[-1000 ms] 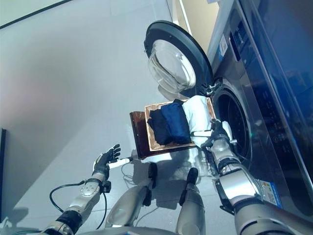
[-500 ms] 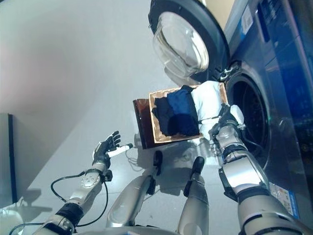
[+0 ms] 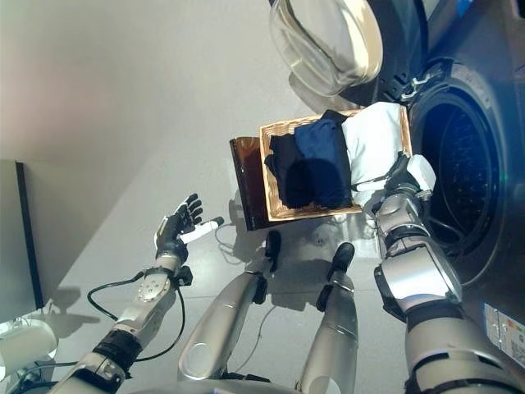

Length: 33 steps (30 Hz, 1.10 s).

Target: Pick up the clothes and place them into the washing machine

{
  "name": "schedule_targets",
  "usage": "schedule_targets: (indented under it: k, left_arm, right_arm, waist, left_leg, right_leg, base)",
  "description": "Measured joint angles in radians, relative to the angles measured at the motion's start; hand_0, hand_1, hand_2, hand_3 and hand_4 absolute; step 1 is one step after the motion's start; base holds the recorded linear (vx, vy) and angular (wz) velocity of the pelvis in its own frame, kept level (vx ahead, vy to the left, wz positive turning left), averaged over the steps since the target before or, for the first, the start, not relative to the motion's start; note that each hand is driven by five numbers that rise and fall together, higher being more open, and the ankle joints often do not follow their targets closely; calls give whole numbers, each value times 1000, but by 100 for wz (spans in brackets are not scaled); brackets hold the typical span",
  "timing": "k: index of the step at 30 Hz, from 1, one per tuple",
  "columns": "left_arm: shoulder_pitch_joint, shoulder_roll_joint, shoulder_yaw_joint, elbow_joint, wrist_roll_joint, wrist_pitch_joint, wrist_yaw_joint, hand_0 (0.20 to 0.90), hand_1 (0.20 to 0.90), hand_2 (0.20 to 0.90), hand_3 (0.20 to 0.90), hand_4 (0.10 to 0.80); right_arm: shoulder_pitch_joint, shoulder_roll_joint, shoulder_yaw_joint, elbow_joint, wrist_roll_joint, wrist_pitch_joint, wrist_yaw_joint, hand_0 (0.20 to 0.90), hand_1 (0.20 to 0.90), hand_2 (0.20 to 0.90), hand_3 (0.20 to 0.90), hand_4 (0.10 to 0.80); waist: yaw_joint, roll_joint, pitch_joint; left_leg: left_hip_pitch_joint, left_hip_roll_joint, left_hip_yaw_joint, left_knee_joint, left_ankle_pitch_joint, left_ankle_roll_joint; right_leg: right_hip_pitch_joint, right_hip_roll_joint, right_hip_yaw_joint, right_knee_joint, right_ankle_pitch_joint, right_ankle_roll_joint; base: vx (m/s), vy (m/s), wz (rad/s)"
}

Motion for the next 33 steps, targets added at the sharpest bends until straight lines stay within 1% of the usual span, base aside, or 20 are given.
schedule_targets:
  k: [2,3,5,8,9,10,11,13,14,17,18,20,21,22,23,24,33]
  left_arm:
    - [-3,1,-1,-8,-1,0,6,900,900,900,900,800]
    - [-3,2,-2,-20,-5,0,9,900,900,900,900,800]
    - [-5,6,-2,-48,-15,-4,19,900,900,900,900,800]
    - [-12,7,-3,-60,-17,-5,38,900,900,900,900,800]
    - [-10,7,-3,-60,-18,-5,43,900,900,900,900,800]
    - [-11,7,-4,-60,-19,-5,49,900,900,900,900,800]
    - [-11,8,-4,-60,-20,-5,52,900,900,900,900,800]
    - [-12,8,-4,-60,-21,-5,58,900,900,900,900,800]
    - [-11,8,-4,-60,-21,-5,60,900,900,900,900,800]
    - [-11,8,-5,-61,-21,-5,67,900,900,900,900,800]
    - [-11,8,-5,-61,-21,-5,73,900,900,900,900,800]
    - [-10,8,-5,-61,-21,-5,78,900,900,900,900,800]
    - [-10,8,-5,-61,-21,-5,78,900,900,900,900,800]
    - [-11,8,-5,-61,-21,-5,78,900,900,900,900,800]
    - [-11,8,-5,-61,-21,-5,78,900,900,900,900,800]
    - [-11,8,-6,-60,-21,-5,78,900,900,900,900,800]
    - [-11,8,-6,-61,-21,-5,76,900,900,900,900,800]
  right_arm:
    - [-10,-4,3,2,-19,17,-17,900,900,900,900,800]
    - [-18,-7,6,13,-32,18,-21,900,900,900,900,800]
    - [-47,-20,33,40,-53,24,-28,900,900,900,900,800]
    - [-75,-55,60,43,-95,39,-47,900,900,900,900,800]
    - [-78,-63,61,43,-98,39,-50,749,749,749,749,692]
    - [-84,-67,68,47,-104,41,-57,631,631,631,631,608]
    - [-87,-69,76,51,-116,42,-60,546,546,546,546,547]
    - [-88,-74,78,52,-131,56,-64,496,496,496,496,512]
    - [-88,-75,79,52,-140,62,-68,469,469,469,469,492]
    - [-88,-87,79,53,-152,62,-81,469,469,469,469,492]
    - [-88,-89,79,53,-153,63,-82,450,450,450,450,478]
    - [-88,-90,79,54,-153,63,-82,389,389,389,389,435]
    - [-88,-89,79,55,-153,64,-82,345,345,345,345,404]
    - [-88,-88,79,61,-154,64,-82,274,274,274,274,353]
    - [-88,-88,79,63,-154,64,-81,274,274,274,274,353]
    - [-88,-87,79,64,-155,64,-81,200,200,200,200,300]
    - [-88,-88,67,64,-158,67,-79,200,200,200,200,300]
  waist:
    - [0,0,0]
    - [0,0,0]
    - [1,0,0]
    - [2,0,0]
    - [3,0,0]
    - [4,0,0]
    - [6,1,0]
    - [10,1,0]
    - [16,1,0]
    - [28,2,-1]
    - [30,2,-1]
    - [31,2,-1]
    - [31,2,-1]
    - [31,3,-1]
    - [32,3,-1]
    - [35,3,-1]
    - [39,13,-8]
  left_leg:
    - [-12,-5,-2,0,1,2]
    - [-19,-9,-3,2,1,2]
    - [-42,-11,-6,7,1,1]
    - [-93,-21,-10,34,0,0]
    - [-102,-26,-12,36,0,0]
    - [-107,-29,-14,39,1,1]
    - [-113,-30,-15,47,1,1]
    - [-128,-34,-18,58,0,2]
    - [-134,-36,-19,65,0,2]
    - [-140,-41,-26,70,1,0]
    - [-140,-42,-28,71,2,0]
    - [-140,-44,-29,72,2,0]
    - [-140,-44,-30,72,2,0]
    - [-140,-46,-32,77,2,0]
    - [-140,-45,-33,80,1,0]
    - [-140,-44,-36,83,1,0]
    - [-138,-42,-42,98,-1,-2]
  right_leg:
    - [-12,-5,-2,7,0,2]
    - [-22,-15,-3,15,-4,5]
    - [-42,-18,-4,23,-6,6]
    - [-94,-31,-5,64,-21,7]
    - [-105,-33,-4,74,-23,7]
    - [-112,-36,-4,81,-25,7]
    - [-117,-40,-4,86,-26,7]
    - [-132,-49,-5,104,-30,6]
    - [-139,-50,-4,108,-34,10]
    - [-147,-54,-3,118,-36,10]
    - [-147,-55,-4,122,-37,10]
    - [-147,-56,-4,126,-37,9]
    - [-147,-57,-4,128,-37,7]
    - [-147,-58,-5,137,-44,6]
    - [-147,-58,-6,138,-45,5]
    - [-145,-57,-6,139,-46,5]
    - [-141,-52,-12,155,-52,-2]
  base:
    - [-3,9,6]
    - [-3,20,11]
    - [-8,29,13]
    - [0,17,16]
    - [5,26,11]
    - [11,29,9]
    - [7,24,8]
    - [9,15,7]
    - [12,15,4]
    - [0,-1,1]
    - [-6,-5,5]
    - [-4,2,4]
    - [-3,-2,7]
    - [-3,-2,6]
    - [-1,-4,4]
    - [0,0,0]
    - [-5,-4,1]
